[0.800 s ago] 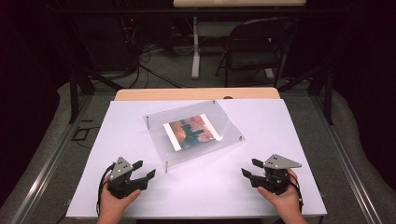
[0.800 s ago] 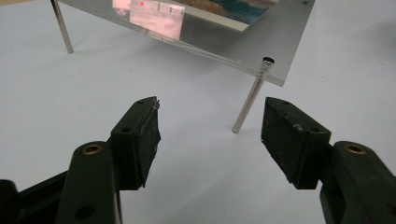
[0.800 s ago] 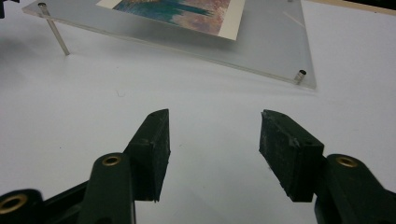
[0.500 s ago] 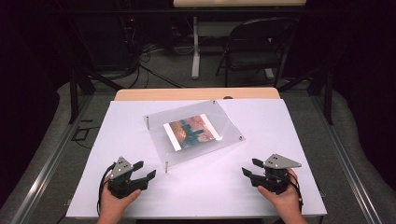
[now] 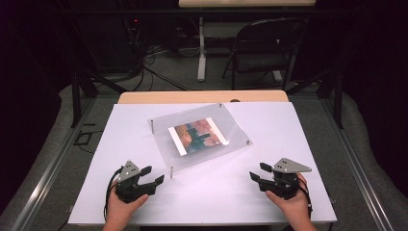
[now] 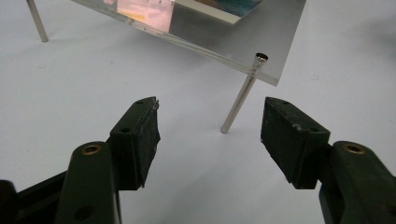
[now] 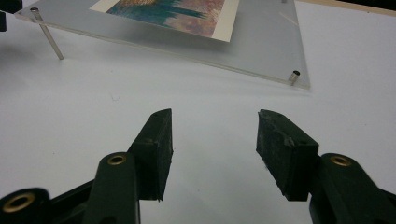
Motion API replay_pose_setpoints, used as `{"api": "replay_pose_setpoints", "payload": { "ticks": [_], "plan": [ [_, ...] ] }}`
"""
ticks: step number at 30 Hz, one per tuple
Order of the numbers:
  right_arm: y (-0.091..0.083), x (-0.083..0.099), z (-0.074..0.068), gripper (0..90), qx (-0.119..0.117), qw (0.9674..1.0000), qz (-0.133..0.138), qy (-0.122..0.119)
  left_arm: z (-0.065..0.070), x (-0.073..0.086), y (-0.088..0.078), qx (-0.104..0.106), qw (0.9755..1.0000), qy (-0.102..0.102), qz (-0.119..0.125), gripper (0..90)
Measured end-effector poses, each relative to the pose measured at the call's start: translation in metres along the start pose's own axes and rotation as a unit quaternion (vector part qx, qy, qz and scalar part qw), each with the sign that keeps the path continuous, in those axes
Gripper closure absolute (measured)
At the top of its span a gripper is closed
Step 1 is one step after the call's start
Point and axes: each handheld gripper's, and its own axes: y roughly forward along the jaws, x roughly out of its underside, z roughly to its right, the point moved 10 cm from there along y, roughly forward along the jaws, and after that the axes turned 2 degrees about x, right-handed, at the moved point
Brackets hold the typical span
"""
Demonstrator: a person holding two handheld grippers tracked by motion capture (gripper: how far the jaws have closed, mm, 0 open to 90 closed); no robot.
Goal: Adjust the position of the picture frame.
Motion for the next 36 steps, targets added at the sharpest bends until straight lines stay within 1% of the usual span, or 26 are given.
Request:
{"api": "replay_pose_setpoints", "payload": {
  "ticks": [1,4,5,6,7,8,9,10,11,13,15,16,17,18,19,20,22,25,26,27,28,32,33,36],
  "plan": [
    [0.0,0.0,0.001,45.1,0.0,1.0,0.0,0.001,0.0,0.001,0.003,0.004,1.0,-0.003,-0.003,37.4],
    [0.001,-0.003,0.003,45.4,0.004,1.0,0.004,0.005,0.0,0.003,0.005,0.005,0.9999,-0.002,-0.01,39.3],
    [0.002,-0.003,0.004,45.4,0.006,1.0,0.004,0.006,-0.003,0.005,0.006,-0.017,0.9995,0.006,-0.025,41.9],
    [0.002,-0.002,0.004,45.4,0.007,1.0,0.003,0.006,-0.003,0.006,0.007,-0.019,0.9994,0.008,-0.029,43.1],
    [0.002,-0.002,0.004,45.3,0.008,0.9999,0.001,0.007,-0.002,0.007,0.008,-0.014,0.9994,0.008,-0.031,43.4],
    [0.002,-0.002,0.004,45.3,0.008,0.9999,0.001,0.007,-0.002,0.007,0.008,-0.014,0.9994,0.008,-0.031,43.5],
    [0.001,-0.001,0.004,45.2,0.008,0.9999,-0.002,0.01,0.001,0.007,0.01,-0.005,0.9993,0.011,-0.035,44.0],
    [0.001,-0.001,0.004,45.2,0.008,0.9999,-0.002,0.01,0.001,0.007,0.01,-0.005,0.9993,0.011,-0.035,45.4],
    [0.0,-0.001,0.005,45.1,0.009,0.9999,0.002,0.011,0.003,0.007,0.014,-0.004,0.9991,0.016,-0.039,45.4],
    [-0.001,0.0,0.007,45.1,0.009,0.9999,0.001,0.014,0.008,0.005,0.017,0.005,0.9991,0.019,-0.039,51.4],
    [-0.001,0.0,0.007,45.0,0.007,0.9999,0.002,0.016,0.01,0.004,0.018,0.006,0.999,0.021,-0.039,55.1],
    [-0.001,0.0,0.007,45.0,0.007,0.9999,0.002,0.016,0.01,0.004,0.02,0.002,0.9989,0.023,-0.041,55.1],
    [-0.001,0.001,0.007,45.0,0.006,0.9999,0.002,0.016,0.011,0.003,0.022,0.0,0.999,0.021,-0.04,57.8],
    [-0.001,0.001,0.007,44.9,0.004,0.9999,0.002,0.016,0.012,0.003,0.025,0.004,0.9986,0.016,-0.049,64.2],
    [-0.001,0.0,0.007,44.9,0.003,0.9999,0.002,0.015,0.013,0.003,0.027,0.004,0.9986,0.013,-0.05,65.9],
    [-0.002,0.001,0.007,44.8,0.001,0.9999,0.001,0.016,0.012,0.004,0.028,0.003,0.9985,0.017,-0.053,67.2],
    [-0.001,0.0,0.007,44.7,0.0,0.9998,0.003,0.017,0.013,0.004,0.029,0.006,0.9983,0.014,-0.056,69.9],
    [-0.001,0.0,0.006,44.7,-0.004,0.9998,0.005,0.021,0.014,0.003,0.03,0.009,0.9983,0.013,-0.056,71.7],
    [-0.001,0.0,0.006,44.7,-0.004,0.9998,0.005,0.021,0.015,0.003,0.032,0.011,0.9982,0.015,-0.057,71.7],
    [-0.001,0.0,0.006,44.6,-0.006,0.9997,0.005,0.022,0.017,0.003,0.034,0.013,0.9978,0.024,-0.06,73.7],
    [0.0,0.0,0.005,44.6,-0.007,0.9997,0.006,0.022,0.018,0.003,0.035,0.014,0.9976,0.028,-0.062,74.0],
    [-0.001,-0.001,0.005,44.6,-0.008,0.9997,0.007,0.022,0.02,0.003,0.038,0.013,0.9974,0.031,-0.064,76.5],
    [-0.001,-0.001,0.005,44.5,-0.009,0.9997,0.007,0.023,0.021,0.003,0.04,0.014,0.9969,0.033,-0.07,78.6],
    [-0.001,0.0,0.006,44.4,-0.01,0.9996,0.005,0.026,0.02,0.004,0.043,0.011,0.9965,0.035,-0.075,80.4]
  ]
}}
